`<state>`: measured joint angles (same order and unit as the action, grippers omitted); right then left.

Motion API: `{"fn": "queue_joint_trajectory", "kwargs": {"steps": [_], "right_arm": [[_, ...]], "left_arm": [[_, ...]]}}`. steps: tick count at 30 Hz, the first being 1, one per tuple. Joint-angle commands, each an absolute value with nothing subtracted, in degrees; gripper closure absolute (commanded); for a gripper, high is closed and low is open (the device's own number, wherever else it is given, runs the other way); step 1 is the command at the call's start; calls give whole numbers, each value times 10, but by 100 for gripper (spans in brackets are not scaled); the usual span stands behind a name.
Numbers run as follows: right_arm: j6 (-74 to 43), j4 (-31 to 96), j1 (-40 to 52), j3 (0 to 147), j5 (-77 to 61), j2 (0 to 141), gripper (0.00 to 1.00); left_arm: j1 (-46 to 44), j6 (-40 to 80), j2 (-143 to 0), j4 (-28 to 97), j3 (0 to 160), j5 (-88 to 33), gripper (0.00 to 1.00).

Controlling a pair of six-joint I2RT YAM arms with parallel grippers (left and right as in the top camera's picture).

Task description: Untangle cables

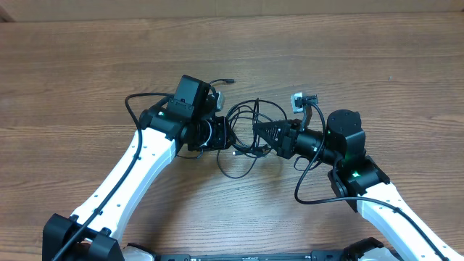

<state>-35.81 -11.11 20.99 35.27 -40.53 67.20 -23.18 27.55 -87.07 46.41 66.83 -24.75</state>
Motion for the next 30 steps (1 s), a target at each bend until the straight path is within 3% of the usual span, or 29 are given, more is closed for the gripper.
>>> {"fn": "queue_joint_trajectory", "kwargs": {"steps": [1,16,30], "right_arm": [[-358,-117,209,357,-413,673,96],[-358,-112,209,357,-413,673,96],[-358,-103,209,357,-413,673,96]], "left_arm": [[-234,288,-869,462,660,-238,70],[-238,295,-869,460,660,-238,74],[-238,298,-869,458,660,-237,96]]}}
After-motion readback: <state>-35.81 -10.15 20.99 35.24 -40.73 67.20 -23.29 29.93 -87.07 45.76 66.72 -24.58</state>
